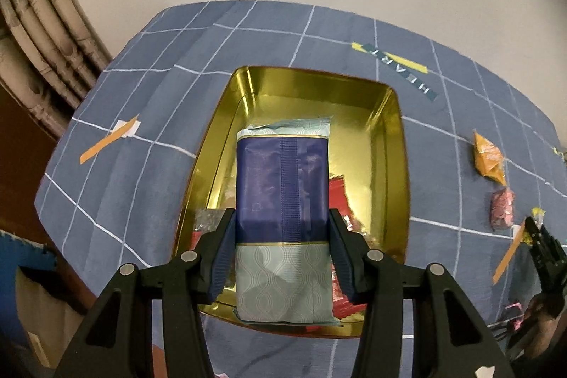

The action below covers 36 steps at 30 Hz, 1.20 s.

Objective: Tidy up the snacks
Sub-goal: 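Carry the navy-and-white box with the left gripper into the tin, then open the left gripper to release the box inside the tin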

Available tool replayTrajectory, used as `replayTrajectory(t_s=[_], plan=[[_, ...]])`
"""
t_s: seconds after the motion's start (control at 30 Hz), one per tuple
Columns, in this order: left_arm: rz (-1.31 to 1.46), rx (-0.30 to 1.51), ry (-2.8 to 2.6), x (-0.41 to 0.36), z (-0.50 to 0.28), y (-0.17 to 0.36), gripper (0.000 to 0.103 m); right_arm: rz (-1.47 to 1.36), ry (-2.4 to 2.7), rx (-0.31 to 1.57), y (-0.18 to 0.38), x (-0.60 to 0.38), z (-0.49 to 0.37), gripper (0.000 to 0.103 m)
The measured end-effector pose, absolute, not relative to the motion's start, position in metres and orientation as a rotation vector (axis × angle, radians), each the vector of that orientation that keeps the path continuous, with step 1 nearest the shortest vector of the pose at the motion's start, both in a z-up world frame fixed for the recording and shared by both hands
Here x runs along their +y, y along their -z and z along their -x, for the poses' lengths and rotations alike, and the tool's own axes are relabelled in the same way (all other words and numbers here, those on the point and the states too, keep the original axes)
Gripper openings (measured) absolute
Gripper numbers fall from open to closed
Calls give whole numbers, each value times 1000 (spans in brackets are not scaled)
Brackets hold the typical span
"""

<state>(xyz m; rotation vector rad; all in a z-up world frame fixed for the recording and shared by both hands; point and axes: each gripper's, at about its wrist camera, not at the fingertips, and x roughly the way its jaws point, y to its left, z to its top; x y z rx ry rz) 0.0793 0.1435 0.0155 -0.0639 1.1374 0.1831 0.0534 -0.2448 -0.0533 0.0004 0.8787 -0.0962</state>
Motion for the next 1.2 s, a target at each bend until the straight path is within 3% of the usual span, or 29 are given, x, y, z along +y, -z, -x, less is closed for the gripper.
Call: replayTrajectory(t_s=[0.9, 1.2], plan=[[-50, 1175, -216, 146, -74, 13, 46, 0, 96, 878, 53, -244, -53, 29], [-34, 1166, -211, 149, -72, 12, 52, 1, 96, 879, 53, -245, -53, 29]])
